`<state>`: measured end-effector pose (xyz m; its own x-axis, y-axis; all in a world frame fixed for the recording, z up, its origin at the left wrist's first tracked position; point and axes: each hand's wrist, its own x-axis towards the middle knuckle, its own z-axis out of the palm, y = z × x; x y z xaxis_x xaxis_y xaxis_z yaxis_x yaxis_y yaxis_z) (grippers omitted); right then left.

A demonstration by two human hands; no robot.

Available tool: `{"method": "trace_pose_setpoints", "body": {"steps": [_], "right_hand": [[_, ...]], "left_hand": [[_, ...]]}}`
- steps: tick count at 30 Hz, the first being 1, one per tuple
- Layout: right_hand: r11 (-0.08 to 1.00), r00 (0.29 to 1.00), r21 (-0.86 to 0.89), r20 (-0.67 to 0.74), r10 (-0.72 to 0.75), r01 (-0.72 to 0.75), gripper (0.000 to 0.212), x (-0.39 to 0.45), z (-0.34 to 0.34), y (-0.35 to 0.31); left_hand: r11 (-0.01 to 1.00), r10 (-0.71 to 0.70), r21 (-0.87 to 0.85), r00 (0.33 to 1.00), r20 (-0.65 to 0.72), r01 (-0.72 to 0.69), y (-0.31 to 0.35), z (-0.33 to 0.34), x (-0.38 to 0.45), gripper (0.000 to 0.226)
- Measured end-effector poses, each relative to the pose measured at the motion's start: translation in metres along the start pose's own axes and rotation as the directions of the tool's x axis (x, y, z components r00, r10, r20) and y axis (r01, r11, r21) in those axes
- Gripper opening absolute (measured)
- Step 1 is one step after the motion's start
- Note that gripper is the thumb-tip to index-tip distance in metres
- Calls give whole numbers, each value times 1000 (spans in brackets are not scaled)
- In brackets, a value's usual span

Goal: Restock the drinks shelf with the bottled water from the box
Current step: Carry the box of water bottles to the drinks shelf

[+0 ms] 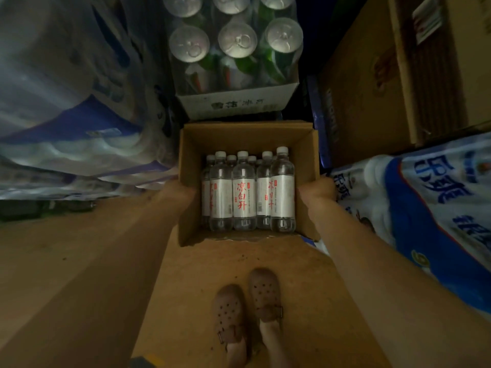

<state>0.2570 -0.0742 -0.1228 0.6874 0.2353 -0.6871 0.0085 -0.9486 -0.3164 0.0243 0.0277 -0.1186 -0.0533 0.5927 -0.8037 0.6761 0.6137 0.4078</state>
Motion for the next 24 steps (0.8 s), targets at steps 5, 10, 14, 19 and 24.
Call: {"method": "trace_pose_setpoints", "body": {"steps": [5,10,14,19,24], "right_hand": [[978,989,-188,-97,-110,90,26,-8,0,3],[964,976,-217,-114,-184,156,16,-27,-3,19],[948,973,-246,-59,-221,201,38,-44,-10,35],[915,967,-321,23,-252,246,39,-75,-24,47],[893,971,-383,135,-198,236,30,-134,-49,57]], "left_hand": [[907,163,407,982,-97,-111,-7,-6,-6,19],[865,214,479,973,-81,-151,-28,-11,-29,4],[861,169,496,982,-79,-108,-51,-17,-52,3],[795,173,596,984,-44,-113,-72,-40,-86,17],[815,108,575,994,-34,-69,-85,-74,-140,19]]}}
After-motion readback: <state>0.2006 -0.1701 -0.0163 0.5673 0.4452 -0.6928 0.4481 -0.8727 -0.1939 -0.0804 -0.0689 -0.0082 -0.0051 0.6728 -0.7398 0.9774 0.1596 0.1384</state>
